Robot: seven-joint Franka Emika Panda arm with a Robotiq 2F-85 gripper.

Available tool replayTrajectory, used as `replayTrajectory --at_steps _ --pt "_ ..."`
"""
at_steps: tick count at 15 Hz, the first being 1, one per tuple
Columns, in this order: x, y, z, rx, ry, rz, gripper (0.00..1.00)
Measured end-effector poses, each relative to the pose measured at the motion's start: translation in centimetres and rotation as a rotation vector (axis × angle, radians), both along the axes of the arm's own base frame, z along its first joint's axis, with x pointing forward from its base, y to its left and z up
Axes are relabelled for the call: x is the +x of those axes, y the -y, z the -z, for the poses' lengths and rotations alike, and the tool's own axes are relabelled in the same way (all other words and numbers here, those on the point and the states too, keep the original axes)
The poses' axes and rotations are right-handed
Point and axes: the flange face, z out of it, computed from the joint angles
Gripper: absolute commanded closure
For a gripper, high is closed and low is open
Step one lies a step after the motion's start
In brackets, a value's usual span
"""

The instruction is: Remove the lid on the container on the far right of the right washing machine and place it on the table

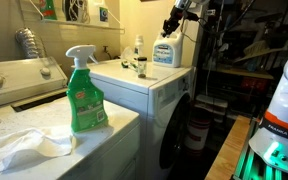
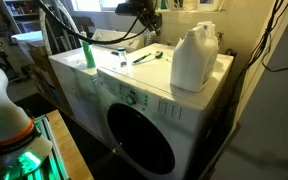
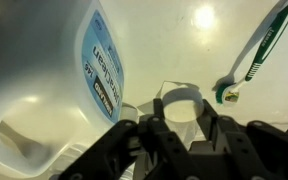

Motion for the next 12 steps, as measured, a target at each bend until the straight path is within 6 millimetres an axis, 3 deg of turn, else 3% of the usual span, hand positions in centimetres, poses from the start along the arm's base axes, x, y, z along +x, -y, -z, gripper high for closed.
replayTrajectory --at_steps 1,2,5,7,9,12 --pt "0.0 0.0 -0.2 -0.001 0.003 0.0 0.62" --pt "0.0 0.0 -0.2 -0.001 0.004 0.0 0.87" --pt "0.2 0.0 -0.3 -0.007 0.018 0.005 0.87" --pt "0.8 -0.1 0.7 -0.011 0.028 0.011 0.87" --pt "1.6 -0.4 3.2 -0.014 0.034 0.023 0.87" --pt "2.6 -1.0 8.7 -0.015 0.044 0.047 0.87"
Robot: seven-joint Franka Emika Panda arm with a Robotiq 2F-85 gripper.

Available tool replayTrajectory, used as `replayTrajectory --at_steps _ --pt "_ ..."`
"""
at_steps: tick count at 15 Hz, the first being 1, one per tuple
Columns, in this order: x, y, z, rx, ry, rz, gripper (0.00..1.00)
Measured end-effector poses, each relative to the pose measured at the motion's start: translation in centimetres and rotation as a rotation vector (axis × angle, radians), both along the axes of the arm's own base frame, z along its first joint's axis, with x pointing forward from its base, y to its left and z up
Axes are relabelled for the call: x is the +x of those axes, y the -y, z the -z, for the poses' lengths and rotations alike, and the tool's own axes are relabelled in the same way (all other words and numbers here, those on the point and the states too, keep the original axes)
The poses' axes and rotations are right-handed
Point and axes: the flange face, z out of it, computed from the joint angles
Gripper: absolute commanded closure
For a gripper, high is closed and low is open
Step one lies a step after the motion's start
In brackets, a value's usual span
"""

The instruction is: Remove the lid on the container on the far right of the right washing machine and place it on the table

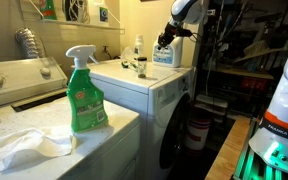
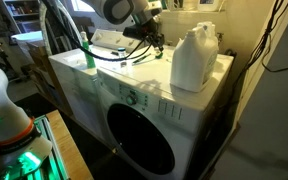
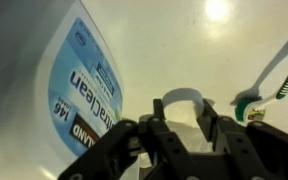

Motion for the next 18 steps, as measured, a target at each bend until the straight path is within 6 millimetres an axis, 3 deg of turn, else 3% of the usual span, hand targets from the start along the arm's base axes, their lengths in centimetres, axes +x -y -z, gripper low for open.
replayTrajectory --at_steps 3,6,10,13,15,16,18 --pt "0.6 -0.4 5.3 -0.003 0.016 0.024 0.87" --pt "1.0 -0.8 8.9 -0.01 0.043 0.034 0.87" --pt "1.5 -0.9 11.7 -0.013 0.032 0.047 0.87" --pt "1.7 -0.4 12.8 -0.014 0.018 0.067 0.87" --pt "1.7 -0.2 12.8 -0.013 0.018 0.075 0.37" --pt "1.7 -0.1 12.8 -0.011 0.018 0.079 0.37" --pt "1.7 -0.1 12.8 -0.008 0.018 0.085 0.26"
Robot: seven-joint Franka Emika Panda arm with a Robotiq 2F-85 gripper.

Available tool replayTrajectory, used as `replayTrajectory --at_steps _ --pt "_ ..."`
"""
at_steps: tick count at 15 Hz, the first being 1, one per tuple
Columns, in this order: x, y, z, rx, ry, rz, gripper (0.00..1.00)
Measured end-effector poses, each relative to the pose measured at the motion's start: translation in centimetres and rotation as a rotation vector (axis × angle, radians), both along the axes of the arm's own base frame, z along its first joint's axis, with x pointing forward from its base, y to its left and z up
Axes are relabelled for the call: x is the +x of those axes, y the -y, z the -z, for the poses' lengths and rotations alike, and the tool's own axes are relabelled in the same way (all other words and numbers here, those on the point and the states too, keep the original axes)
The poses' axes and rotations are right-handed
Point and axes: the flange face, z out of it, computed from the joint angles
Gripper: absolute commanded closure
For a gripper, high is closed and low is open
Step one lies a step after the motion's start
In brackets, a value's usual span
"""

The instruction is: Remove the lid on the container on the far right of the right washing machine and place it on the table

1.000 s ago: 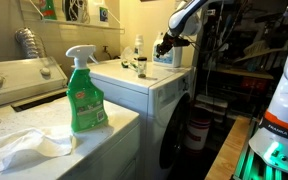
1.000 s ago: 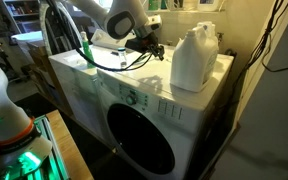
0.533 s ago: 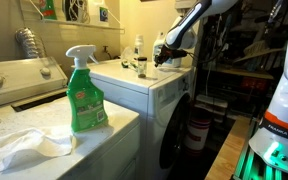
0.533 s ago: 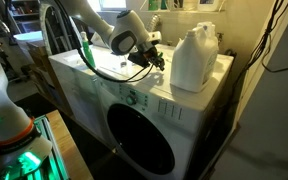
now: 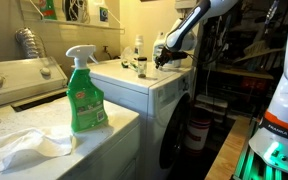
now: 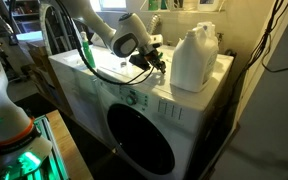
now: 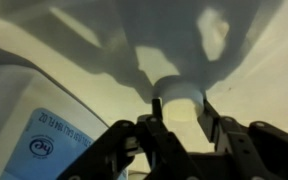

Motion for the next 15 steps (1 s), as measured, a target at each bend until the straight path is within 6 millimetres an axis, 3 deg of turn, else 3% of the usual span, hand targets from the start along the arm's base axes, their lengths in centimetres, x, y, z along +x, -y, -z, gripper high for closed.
replayTrajectory --at_steps 3,7,11,15 --pt "0.0 0.1 0.1 0.001 -0.001 0.002 0.04" --pt "-0.1 -0.4 -1.4 0.001 -0.008 -0.012 0.0" --pt "-1.8 -0.4 -6.1 -0.04 -0.115 -0.059 0.0" --pt "-5.2 0.7 -12.2 -0.136 -0.269 -0.083 0.0"
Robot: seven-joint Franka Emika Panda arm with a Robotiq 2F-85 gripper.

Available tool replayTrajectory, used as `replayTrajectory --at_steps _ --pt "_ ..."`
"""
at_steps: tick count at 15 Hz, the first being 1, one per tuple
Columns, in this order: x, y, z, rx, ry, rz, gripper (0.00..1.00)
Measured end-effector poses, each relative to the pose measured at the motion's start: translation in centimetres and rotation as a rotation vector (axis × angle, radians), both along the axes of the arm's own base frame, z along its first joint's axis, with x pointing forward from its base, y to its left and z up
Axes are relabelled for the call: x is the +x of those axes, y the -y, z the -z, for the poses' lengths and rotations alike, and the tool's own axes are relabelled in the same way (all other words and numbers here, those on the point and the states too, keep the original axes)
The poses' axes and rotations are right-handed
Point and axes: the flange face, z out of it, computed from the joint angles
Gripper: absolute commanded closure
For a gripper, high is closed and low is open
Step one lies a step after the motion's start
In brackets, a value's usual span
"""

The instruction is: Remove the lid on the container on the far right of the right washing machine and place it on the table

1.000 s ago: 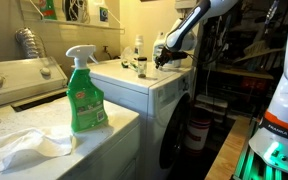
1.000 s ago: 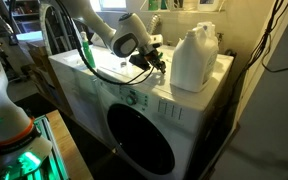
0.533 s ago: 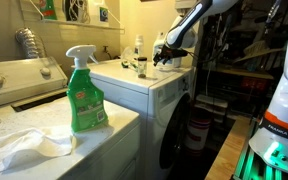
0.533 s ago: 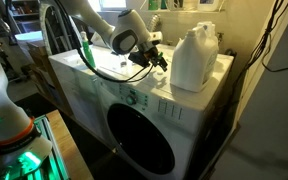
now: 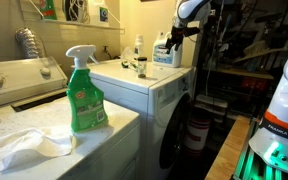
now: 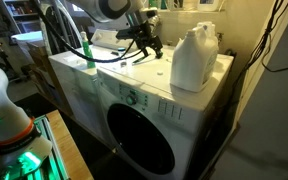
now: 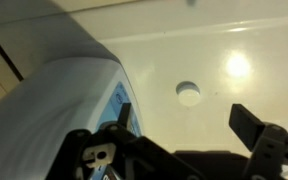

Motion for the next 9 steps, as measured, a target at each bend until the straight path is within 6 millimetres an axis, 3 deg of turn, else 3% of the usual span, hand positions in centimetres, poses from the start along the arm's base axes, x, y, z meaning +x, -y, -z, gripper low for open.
replayTrajectory --at_steps 5,9 --pt "-4.8 -0.2 -5.9 -0.006 -0.165 -0.078 0.0" --pt "-7.3 -0.3 -9.2 0.007 -0.215 -0.121 0.0"
